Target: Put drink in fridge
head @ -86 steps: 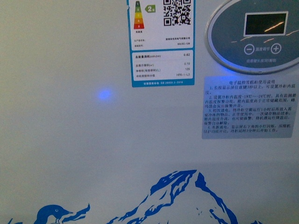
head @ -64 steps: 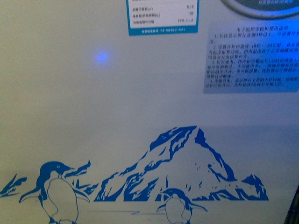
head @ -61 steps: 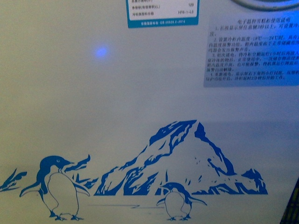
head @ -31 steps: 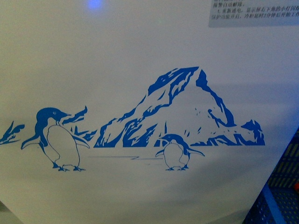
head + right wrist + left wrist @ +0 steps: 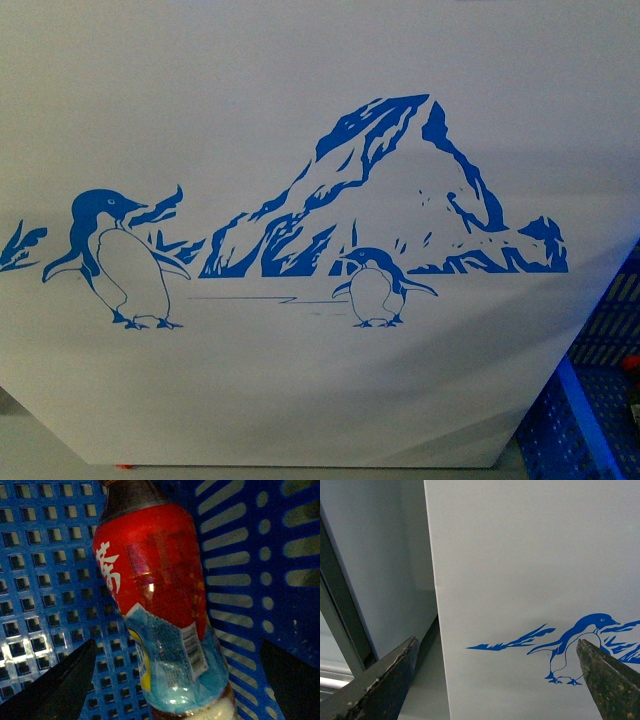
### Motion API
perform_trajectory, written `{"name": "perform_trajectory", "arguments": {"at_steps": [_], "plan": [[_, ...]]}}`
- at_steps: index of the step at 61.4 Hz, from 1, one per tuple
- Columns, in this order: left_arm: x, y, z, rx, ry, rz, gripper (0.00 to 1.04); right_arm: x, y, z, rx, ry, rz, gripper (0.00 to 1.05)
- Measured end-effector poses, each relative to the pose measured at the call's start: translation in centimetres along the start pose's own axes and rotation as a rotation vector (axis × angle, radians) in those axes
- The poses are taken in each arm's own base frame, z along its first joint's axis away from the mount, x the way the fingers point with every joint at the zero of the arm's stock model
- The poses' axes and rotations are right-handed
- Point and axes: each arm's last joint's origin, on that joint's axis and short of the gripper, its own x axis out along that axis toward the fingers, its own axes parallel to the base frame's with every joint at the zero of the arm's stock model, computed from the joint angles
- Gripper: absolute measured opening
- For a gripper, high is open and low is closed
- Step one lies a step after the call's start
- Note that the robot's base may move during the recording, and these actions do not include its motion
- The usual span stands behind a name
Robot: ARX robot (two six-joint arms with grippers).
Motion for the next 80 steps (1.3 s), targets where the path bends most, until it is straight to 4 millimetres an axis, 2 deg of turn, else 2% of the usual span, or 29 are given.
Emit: {"name": "perform_trajectory", "arguments": {"at_steps": [21,36,60,63,74,80], "plan": [[0.0,0.0,0.0,0.0,0.0,0.0,0.97,3.0,0.7,0.7,0.042,0.082,-0.002,0.98],[0.0,0.0,0.0,0.0,0.0,0.0,0.97,4.6,0.3,0.0,0.071,0.143,-0.003,0.98],[0.0,0.0,0.0,0.0,0.0,0.0,0.97,5.1,0.2,0.0,0.095,0.114,0.033,0.97],[0.0,0.0,0.0,0.0,0.0,0.0,0.97,5.1,0.2,0.0,0.096,0.11,0.035,0.93],[0.0,0.0,0.0,0.0,0.0,0.0,0.97,5.0,0.4,-0.8,0.092,0.106,0.06,0.6],[0.0,0.0,0.0,0.0,0.0,0.0,0.97,4.8,0.4,-1.2,0.103,0.107,0.065,0.51]]}}
